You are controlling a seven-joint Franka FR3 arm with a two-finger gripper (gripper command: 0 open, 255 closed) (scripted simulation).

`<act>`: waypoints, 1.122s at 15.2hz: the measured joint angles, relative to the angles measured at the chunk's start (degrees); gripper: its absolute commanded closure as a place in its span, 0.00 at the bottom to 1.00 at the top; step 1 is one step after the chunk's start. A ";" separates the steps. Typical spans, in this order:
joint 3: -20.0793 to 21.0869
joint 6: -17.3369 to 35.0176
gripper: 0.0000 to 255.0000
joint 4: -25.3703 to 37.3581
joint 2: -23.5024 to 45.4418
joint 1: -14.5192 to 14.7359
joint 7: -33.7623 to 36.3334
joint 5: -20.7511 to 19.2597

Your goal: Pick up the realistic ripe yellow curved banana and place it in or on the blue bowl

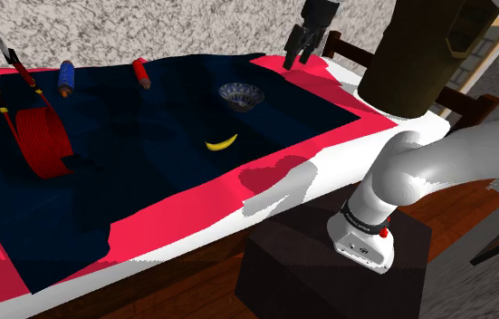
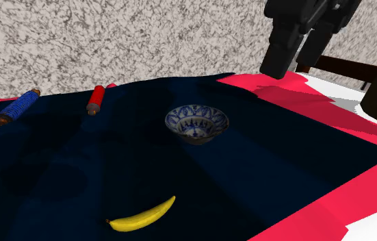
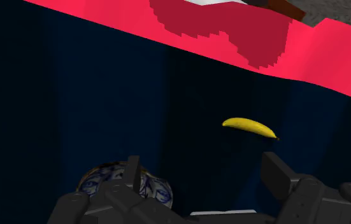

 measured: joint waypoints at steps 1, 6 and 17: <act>0.00 0.00 0.00 0.00 0.00 0.00 0.00 0.00; -1.81 4.07 0.00 1.15 7.77 4.14 -10.03 -0.28; -3.24 13.26 0.00 4.42 27.61 13.89 -37.03 0.10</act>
